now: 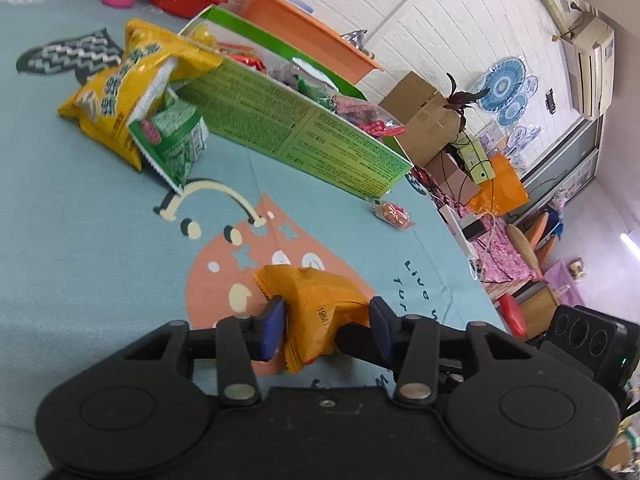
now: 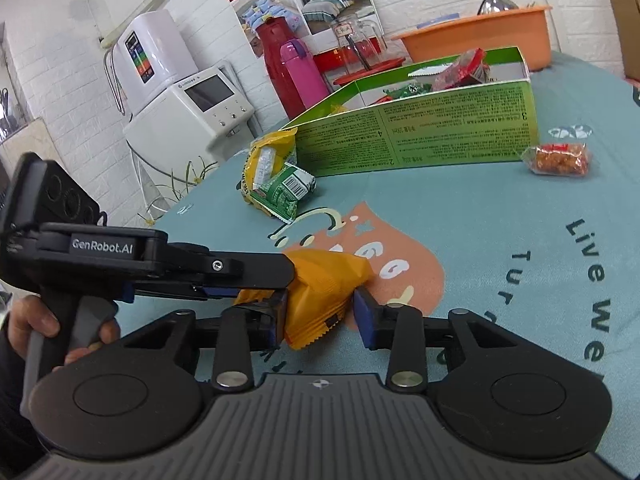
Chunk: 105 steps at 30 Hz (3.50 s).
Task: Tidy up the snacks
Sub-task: 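Carry the orange packet into the box and open the left gripper, then grasp the yellow chip bag with the left gripper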
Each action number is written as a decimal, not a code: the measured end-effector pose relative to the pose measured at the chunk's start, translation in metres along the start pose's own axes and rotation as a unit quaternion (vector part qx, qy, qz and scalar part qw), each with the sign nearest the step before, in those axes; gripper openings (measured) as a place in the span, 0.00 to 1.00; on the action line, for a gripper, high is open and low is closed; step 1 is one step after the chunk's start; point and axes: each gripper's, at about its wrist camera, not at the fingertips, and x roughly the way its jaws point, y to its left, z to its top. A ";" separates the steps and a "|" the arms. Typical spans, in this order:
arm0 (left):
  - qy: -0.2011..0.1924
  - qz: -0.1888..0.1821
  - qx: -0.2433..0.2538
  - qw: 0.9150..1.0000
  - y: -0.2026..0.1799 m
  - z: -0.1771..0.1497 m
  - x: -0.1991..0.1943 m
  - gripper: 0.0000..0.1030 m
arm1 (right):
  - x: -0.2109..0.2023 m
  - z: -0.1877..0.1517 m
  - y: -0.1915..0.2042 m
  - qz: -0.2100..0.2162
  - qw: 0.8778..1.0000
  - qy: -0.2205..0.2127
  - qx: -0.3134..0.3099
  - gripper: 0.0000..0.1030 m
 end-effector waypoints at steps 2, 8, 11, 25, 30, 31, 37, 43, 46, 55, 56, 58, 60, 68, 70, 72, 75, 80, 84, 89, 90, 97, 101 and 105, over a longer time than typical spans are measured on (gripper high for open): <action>-0.015 0.001 0.013 1.000 -0.008 0.005 -0.005 0.60 | -0.003 0.007 0.001 0.003 1.000 -0.009 -0.003 0.58; -0.064 -0.017 0.025 0.998 -0.019 0.043 -0.018 0.60 | -0.007 0.048 0.009 0.008 0.998 -0.056 -0.040 0.58; -0.092 -0.021 0.033 0.995 -0.025 0.067 -0.022 0.59 | -0.002 0.074 0.006 0.021 0.996 -0.079 -0.043 0.58; -0.130 -0.023 0.016 0.991 0.011 0.162 0.024 0.54 | 0.068 0.155 -0.029 0.023 0.993 -0.113 -0.022 0.58; -0.125 -0.018 0.006 0.992 0.027 0.176 0.041 0.54 | 0.090 0.162 -0.040 0.016 0.994 -0.107 -0.028 0.58; -0.123 -0.016 0.005 0.992 0.030 0.178 0.043 0.54 | 0.094 0.163 -0.041 0.013 0.994 -0.106 -0.030 0.58; -0.112 0.028 0.003 0.993 0.046 0.178 0.060 1.00 | 0.121 0.154 -0.039 -0.065 0.989 -0.093 -0.097 0.87; -0.121 0.026 0.008 0.992 0.042 0.167 0.041 1.00 | 0.108 0.145 -0.029 -0.069 0.985 -0.097 -0.120 1.00; -0.130 0.021 0.020 0.991 0.032 0.161 0.021 1.00 | 0.086 0.143 -0.016 -0.054 0.985 -0.115 -0.116 1.00; -0.155 0.082 0.027 0.984 0.035 0.126 -0.026 1.00 | 0.023 0.113 0.018 -0.034 0.983 -0.131 -0.120 1.00; -0.156 0.095 0.022 0.983 0.041 0.124 -0.026 1.00 | 0.019 0.107 0.019 -0.029 0.984 -0.129 -0.115 1.00; -0.159 0.117 0.008 0.980 0.054 0.120 -0.025 1.00 | 0.014 0.097 0.019 -0.020 0.987 -0.121 -0.107 1.00; -0.151 0.124 -0.013 0.981 0.067 0.121 -0.021 1.00 | 0.013 0.089 0.019 -0.018 0.989 -0.113 -0.098 1.00; -0.089 0.111 -0.049 0.989 0.093 0.107 0.001 0.66 | 0.018 0.063 0.015 -0.017 0.995 -0.071 -0.065 1.00; -0.064 0.089 -0.040 0.993 0.086 0.096 0.003 0.57 | 0.017 0.056 0.016 -0.013 0.996 -0.062 -0.063 1.00; -0.050 0.067 -0.039 0.996 0.075 0.082 0.004 0.58 | 0.015 0.048 0.017 -0.011 0.997 -0.053 -0.063 1.00; -0.030 0.025 -0.020 0.999 0.052 0.057 0.007 0.57 | 0.012 0.037 0.017 -0.011 0.997 -0.043 -0.059 1.00; -0.020 -0.021 -0.036 0.999 0.036 0.028 -0.001 0.93 | 0.007 0.023 0.013 -0.011 0.998 -0.027 -0.052 1.00; -0.043 -0.012 -0.055 0.997 0.044 0.024 -0.016 1.00 | 0.015 0.018 0.007 -0.013 0.999 -0.015 -0.033 1.00; -0.034 -0.014 -0.077 0.996 0.047 0.027 -0.011 1.00 | 0.029 0.015 0.007 -0.003 1.000 0.000 -0.019 1.00; -0.032 -0.014 -0.076 0.997 0.045 0.027 -0.009 1.00 | 0.030 0.015 0.007 -0.004 1.000 0.001 -0.017 1.00; -0.026 -0.026 -0.063 0.997 0.042 0.027 0.000 1.00 | 0.035 0.017 0.008 -0.002 1.000 0.006 -0.018 1.00; -0.028 -0.028 -0.068 0.997 0.045 0.028 0.001 1.00 | 0.041 0.018 0.009 0.001 1.000 0.008 -0.023 1.00; -0.030 -0.026 -0.066 0.997 0.045 0.027 0.002 1.00 | 0.044 0.021 0.010 0.002 1.000 0.006 -0.021 1.00</action>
